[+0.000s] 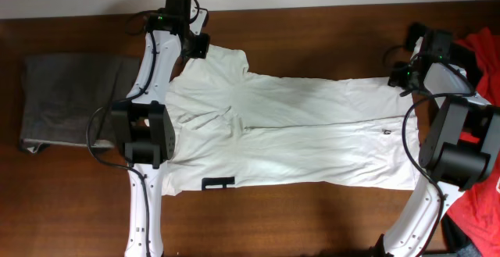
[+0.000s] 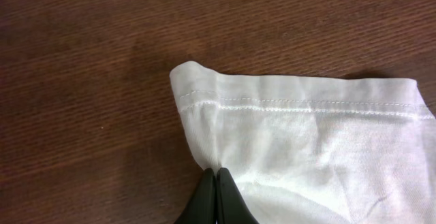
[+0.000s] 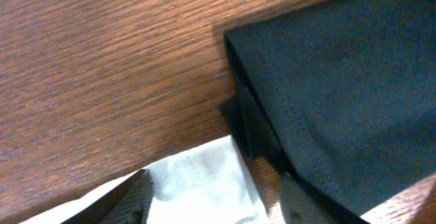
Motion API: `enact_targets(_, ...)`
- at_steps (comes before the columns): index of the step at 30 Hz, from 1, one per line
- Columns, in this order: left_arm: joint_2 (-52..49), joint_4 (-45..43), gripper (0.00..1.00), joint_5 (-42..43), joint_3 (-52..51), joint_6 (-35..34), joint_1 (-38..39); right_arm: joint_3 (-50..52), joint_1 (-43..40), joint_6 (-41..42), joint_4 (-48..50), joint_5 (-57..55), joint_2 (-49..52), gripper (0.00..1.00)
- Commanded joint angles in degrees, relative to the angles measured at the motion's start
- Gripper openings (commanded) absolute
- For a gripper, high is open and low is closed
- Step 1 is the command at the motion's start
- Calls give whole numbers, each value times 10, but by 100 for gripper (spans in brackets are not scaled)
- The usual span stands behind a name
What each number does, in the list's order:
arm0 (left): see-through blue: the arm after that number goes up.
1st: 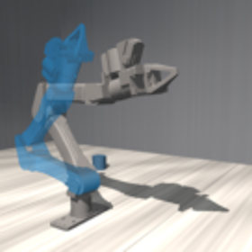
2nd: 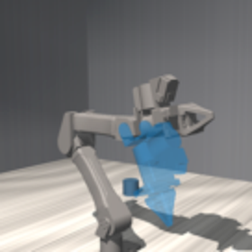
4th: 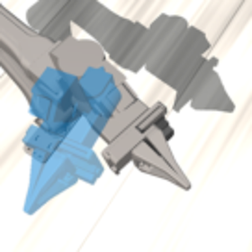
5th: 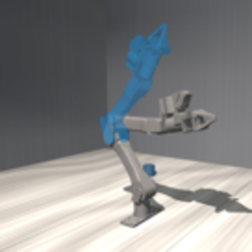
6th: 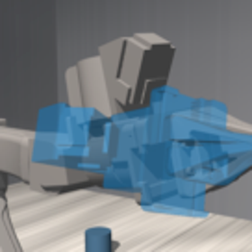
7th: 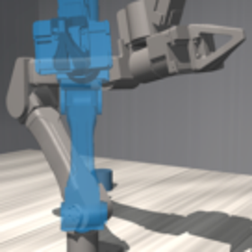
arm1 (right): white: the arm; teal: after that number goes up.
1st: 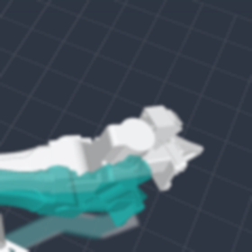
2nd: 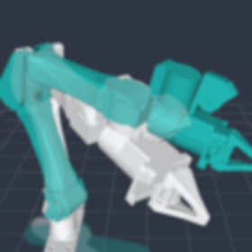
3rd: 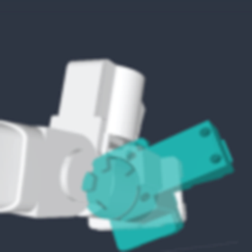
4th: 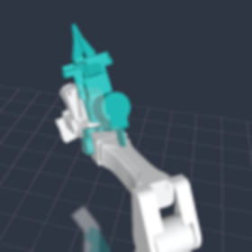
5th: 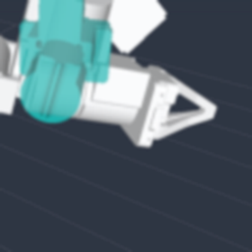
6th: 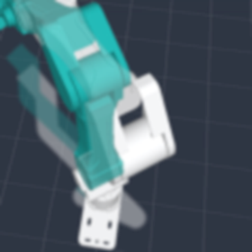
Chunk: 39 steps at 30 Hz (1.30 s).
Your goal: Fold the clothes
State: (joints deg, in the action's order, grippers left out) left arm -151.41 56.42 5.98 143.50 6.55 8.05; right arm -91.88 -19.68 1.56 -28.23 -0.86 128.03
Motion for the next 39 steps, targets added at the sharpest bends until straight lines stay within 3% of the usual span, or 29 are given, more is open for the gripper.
enact_targets(1,-2,0,1,-3,12,-5,-5,-2,-3,2,-9,-8,28,61)
enact_targets(7,-2,0,1,-3,12,-5,-5,-3,-2,2,-13,15,32,45)
enact_targets(10,-2,0,1,-2,12,-5,-5,-3,-2,2,-13,15,32,28)
enact_targets(13,-2,0,0,-2,12,-5,-5,-7,-2,1,-13,15,32,4)
enact_targets(20,-1,7,0,-2,20,-5,-6,-33,-2,-14,-35,15,28,4)
enact_targets(28,-1,74,0,-1,80,-5,-16,-90,-2,-16,-121,20,-6,4)
enact_targets(39,-1,250,0,85,219,-5,-34,-107,-2,-16,-245,54,-89,4)
